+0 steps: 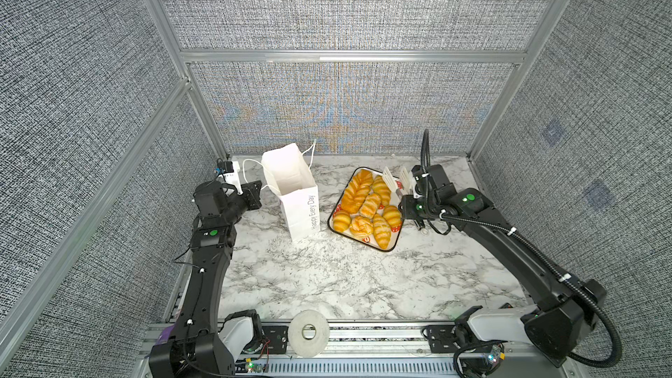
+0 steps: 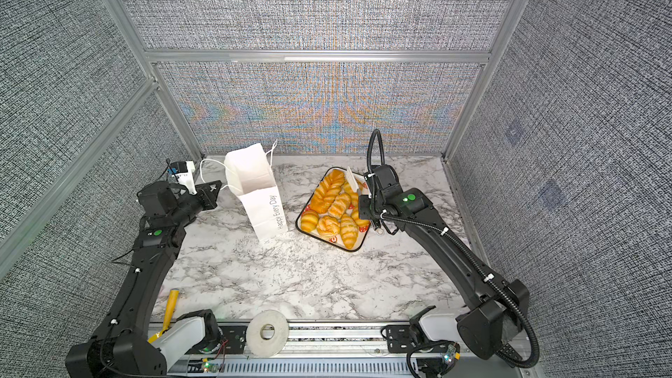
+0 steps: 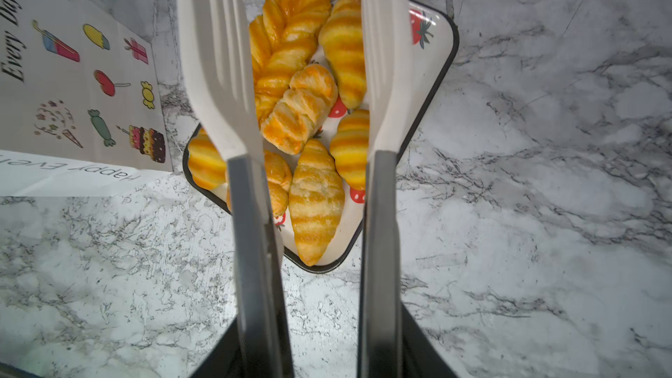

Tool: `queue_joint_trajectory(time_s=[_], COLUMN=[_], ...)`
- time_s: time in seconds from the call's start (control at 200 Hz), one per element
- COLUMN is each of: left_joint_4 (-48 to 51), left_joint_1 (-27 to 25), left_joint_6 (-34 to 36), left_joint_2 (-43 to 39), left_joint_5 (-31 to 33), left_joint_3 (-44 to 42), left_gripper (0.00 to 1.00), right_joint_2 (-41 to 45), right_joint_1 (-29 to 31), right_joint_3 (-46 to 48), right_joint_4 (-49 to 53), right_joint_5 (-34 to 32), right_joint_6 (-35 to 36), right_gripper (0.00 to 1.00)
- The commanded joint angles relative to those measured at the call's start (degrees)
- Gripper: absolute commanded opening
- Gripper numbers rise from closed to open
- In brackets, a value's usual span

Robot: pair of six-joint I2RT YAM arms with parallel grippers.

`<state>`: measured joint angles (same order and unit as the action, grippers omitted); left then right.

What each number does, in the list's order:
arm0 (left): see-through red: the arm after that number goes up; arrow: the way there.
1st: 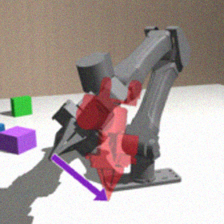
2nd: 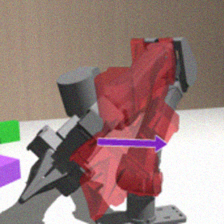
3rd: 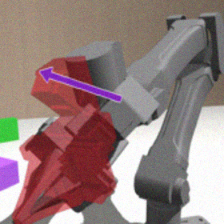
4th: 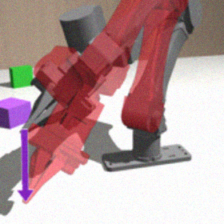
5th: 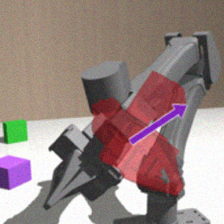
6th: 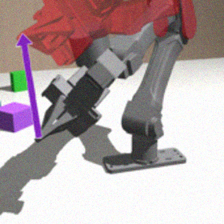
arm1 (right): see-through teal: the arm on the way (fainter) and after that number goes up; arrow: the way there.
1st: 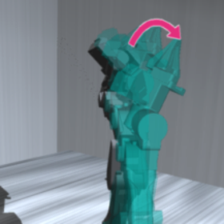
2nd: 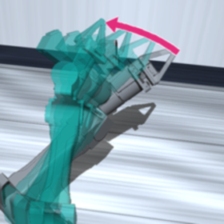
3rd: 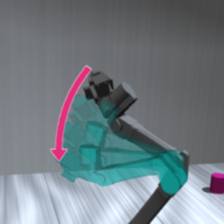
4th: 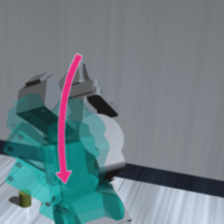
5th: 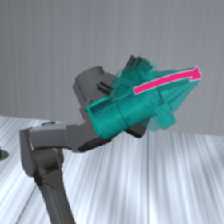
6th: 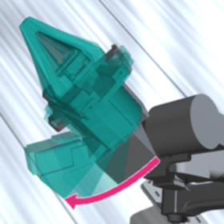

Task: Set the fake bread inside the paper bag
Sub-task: 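Swing the empty tongs with the right gripper back over the tray, then lower the tongs onto another yellow-striped roll and close them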

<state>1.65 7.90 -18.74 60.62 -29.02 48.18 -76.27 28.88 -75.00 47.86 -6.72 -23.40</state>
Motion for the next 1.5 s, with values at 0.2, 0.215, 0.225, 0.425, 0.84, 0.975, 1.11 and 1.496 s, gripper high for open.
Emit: queue_joint_trajectory(time_s=[0.2,0.215,0.225,0.425,0.84,0.975,1.11,1.496], left_joint_4=[-1.21,-1.25,-1.29,-1.32,-1.3,-1.22,-1.3,-1.21], left_joint_1=[0.01,0.01,0.07,-0.01,-0.01,0.05,0.03,0.01], left_joint_6=[-0.45,-0.52,-0.58,-0.57,-0.65,-0.61,-0.62,-0.54], left_joint_2=[0.08,0.05,0.1,0.36,0.48,0.34,0.24,0.45], left_joint_5=[-1.44,-1.54,-1.56,-1.4,-1.4,-1.4,-1.47,-1.38], left_joint_3=[-0.32,-0.33,-0.3,-0.45,-0.45,-0.45,-0.46,-0.34], left_gripper=[0.0,0.0,0.0,0.0,0.0,0.0,0.0,0.0], right_joint_2=[1.17,1.21,1.3,0.55,-3.39,-4.78,-6.09,-7.97], right_joint_1=[-0.82,-0.89,-0.86,-1.53,-3.99,-4.1,-4.1,-4.1], right_joint_3=[5.21,5.55,5.74,9.04,12.16,12.16,12.16,12.64], right_joint_4=[2.52,2.43,2.42,1.37,-2.42,-3.2,-3.89,-4.84], right_joint_5=[-0.05,-0.05,-0.05,0.5,4.49,6.0,6.5,6.98], right_joint_6=[-3.56,-3.68,-3.74,-4.33,-4.43,-4.72,-4.89,-4.64], right_gripper=[0.46,0.46,0.46,0.46,0.47,0.47,0.48,0.49])
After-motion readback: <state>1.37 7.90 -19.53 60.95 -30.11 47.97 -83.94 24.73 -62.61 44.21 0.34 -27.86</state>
